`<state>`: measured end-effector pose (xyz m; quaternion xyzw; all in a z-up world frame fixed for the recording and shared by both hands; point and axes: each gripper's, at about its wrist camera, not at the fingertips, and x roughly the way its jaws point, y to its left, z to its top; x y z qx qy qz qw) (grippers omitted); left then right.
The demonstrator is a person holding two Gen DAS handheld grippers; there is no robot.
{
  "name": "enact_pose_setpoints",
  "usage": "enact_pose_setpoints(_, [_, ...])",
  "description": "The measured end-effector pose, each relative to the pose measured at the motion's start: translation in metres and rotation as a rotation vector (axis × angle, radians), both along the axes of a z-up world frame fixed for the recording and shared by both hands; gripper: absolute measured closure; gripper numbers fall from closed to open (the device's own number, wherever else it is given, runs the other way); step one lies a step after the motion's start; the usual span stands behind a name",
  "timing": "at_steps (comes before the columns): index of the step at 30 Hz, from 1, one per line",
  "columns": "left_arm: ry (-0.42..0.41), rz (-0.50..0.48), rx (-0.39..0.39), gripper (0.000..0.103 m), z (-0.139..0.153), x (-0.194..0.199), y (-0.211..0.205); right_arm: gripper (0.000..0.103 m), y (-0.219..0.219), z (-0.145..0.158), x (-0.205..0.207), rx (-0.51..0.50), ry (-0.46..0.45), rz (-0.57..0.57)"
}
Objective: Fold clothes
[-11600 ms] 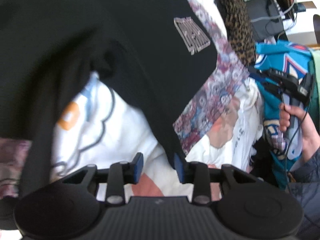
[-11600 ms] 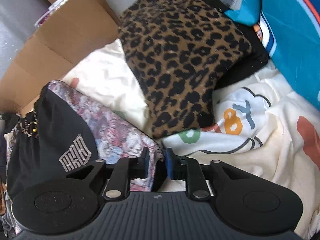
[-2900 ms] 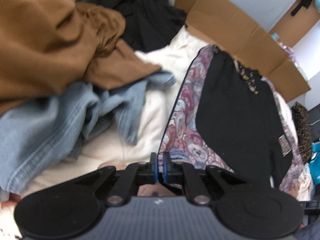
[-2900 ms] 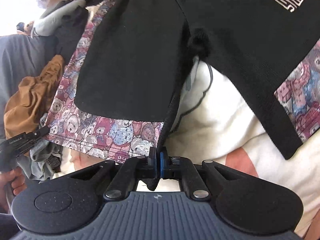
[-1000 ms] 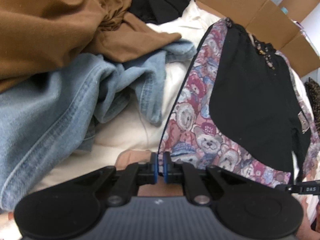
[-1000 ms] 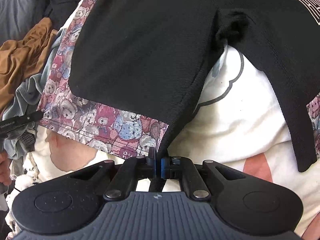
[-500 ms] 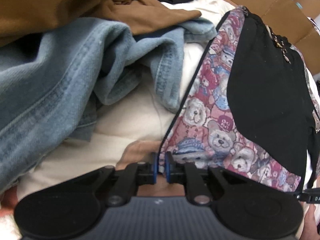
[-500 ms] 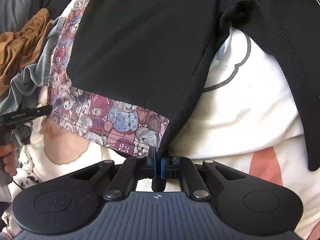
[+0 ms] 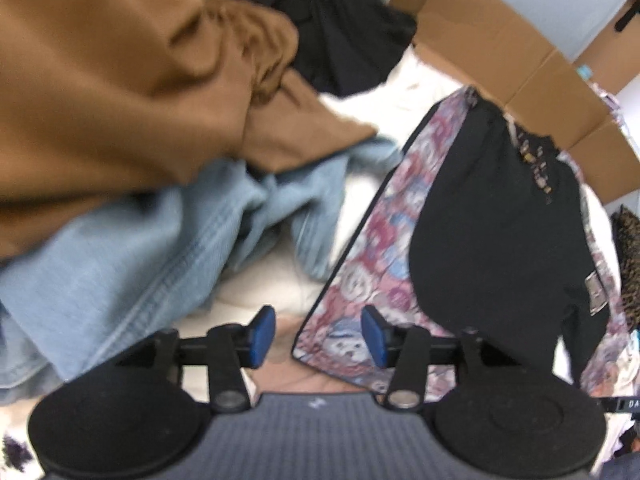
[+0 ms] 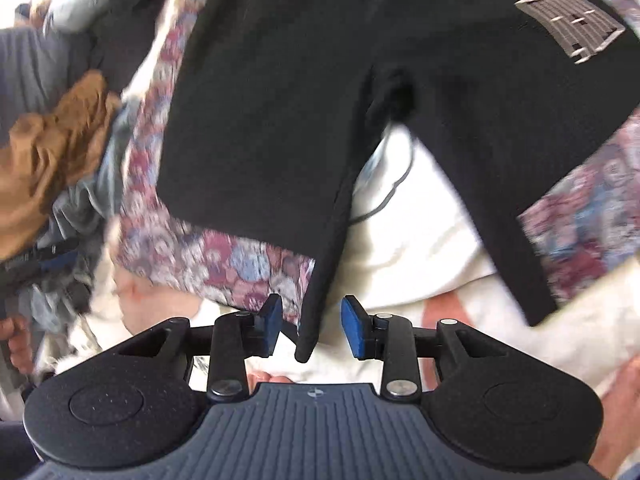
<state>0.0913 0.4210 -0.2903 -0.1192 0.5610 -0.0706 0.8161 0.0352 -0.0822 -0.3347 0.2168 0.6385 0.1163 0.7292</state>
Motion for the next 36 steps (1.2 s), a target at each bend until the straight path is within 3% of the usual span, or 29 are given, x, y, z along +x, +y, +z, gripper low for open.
enact_pose_setpoints(11, [-0.13,-0.031,0.014,0.04,0.095,0.002,-0.013,0.058,-0.055,0.111,0.013,-0.084,-0.17,-0.016])
enact_pose_setpoints(13, [-0.148,-0.032,0.025,0.034,0.112,0.001,-0.017,0.058,-0.063,0.13,0.014,-0.102,-0.199,-0.02])
enact_pose_setpoints(17, [-0.182,-0.029,0.031,0.033,0.148,-0.004,-0.022,0.057,-0.08,0.164,0.014,-0.08,-0.238,-0.07])
enact_pose_setpoints(21, [-0.225,-0.036,0.041,0.02,0.182,-0.011,-0.027,0.056,-0.096,0.195,0.012,-0.05,-0.292,-0.1])
enact_pose_setpoints(28, [-0.284,-0.015,0.087,0.013,0.233,-0.02,-0.029,0.045,-0.115,0.249,0.005,-0.063,-0.389,-0.103])
enact_pose_setpoints(36, [-0.308,0.007,0.118,0.011,0.281,-0.024,-0.036,0.034,-0.136,0.311,0.012,-0.094,-0.419,-0.107])
